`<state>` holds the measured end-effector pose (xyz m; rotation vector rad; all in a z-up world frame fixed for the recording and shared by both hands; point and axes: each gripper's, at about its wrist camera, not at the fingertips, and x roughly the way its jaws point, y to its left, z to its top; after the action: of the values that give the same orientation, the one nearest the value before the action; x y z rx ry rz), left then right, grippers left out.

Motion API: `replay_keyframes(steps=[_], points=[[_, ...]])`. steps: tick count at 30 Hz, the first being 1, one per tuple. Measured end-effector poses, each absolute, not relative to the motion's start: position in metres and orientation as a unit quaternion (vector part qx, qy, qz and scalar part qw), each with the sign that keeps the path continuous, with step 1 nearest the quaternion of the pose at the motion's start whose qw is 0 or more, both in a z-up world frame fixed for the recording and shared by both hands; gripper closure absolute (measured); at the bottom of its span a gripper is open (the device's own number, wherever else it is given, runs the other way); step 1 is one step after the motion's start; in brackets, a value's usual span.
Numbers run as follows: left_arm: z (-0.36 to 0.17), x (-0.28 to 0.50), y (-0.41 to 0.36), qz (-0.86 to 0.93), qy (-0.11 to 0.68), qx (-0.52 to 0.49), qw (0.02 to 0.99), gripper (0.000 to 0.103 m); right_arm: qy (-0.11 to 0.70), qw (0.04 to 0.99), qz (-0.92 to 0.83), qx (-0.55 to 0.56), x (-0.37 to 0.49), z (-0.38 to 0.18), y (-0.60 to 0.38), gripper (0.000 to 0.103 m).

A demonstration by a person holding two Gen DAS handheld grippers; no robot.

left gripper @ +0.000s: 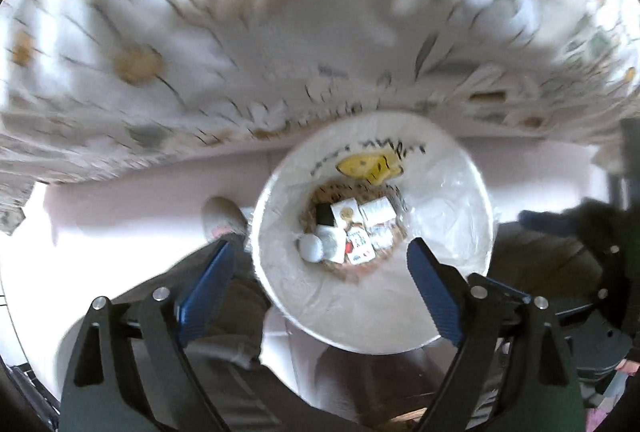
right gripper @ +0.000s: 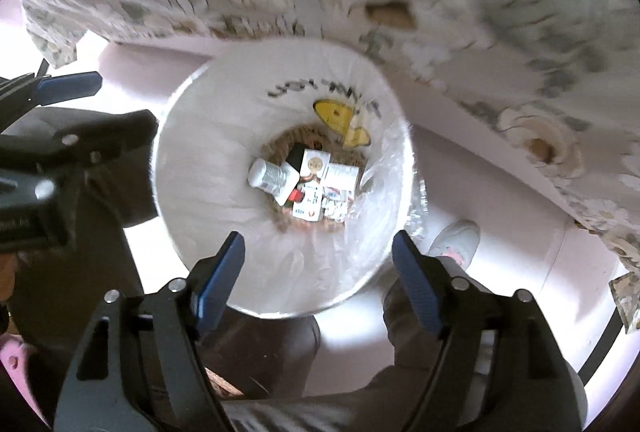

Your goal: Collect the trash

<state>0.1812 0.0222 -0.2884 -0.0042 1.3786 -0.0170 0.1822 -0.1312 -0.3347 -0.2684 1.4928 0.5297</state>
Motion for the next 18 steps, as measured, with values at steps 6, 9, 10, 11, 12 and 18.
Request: replay_keyframes(steps=[6,9,10,11,12,18], points=[[-0.24,0.168,0.022,0.0,0.592,0.008,0.806,0.013,0.639,0.728,0.227,-0.1,0.176,-0.283,-0.147,0.026],[-0.205,0.155,0.014,-0.002,0.557,0.03,0.83,0.013,0.618,0.748,0.224,-0.089,0.171,-0.253,-0.155,0.025],[-0.197,0.151,0.013,-0.002,0.55,0.035,0.835,0.013,0.61,0.756,0.225,-0.084,0.169,-0.242,-0.156,0.025],[-0.185,0.145,0.011,-0.005,0.538,0.04,0.842,0.013,0.6,0.763,0.227,-0.08,0.166,-0.229,-0.158,0.025],[-0.173,0.139,0.009,-0.008,0.526,0.043,0.849,0.013,0.59,0.771,0.228,-0.076,0.161,-0.216,-0.161,0.025],[-0.115,0.103,-0.002,-0.025,0.469,0.064,0.881,0.011,0.542,0.805,0.23,-0.069,0.136,-0.155,-0.176,0.022]])
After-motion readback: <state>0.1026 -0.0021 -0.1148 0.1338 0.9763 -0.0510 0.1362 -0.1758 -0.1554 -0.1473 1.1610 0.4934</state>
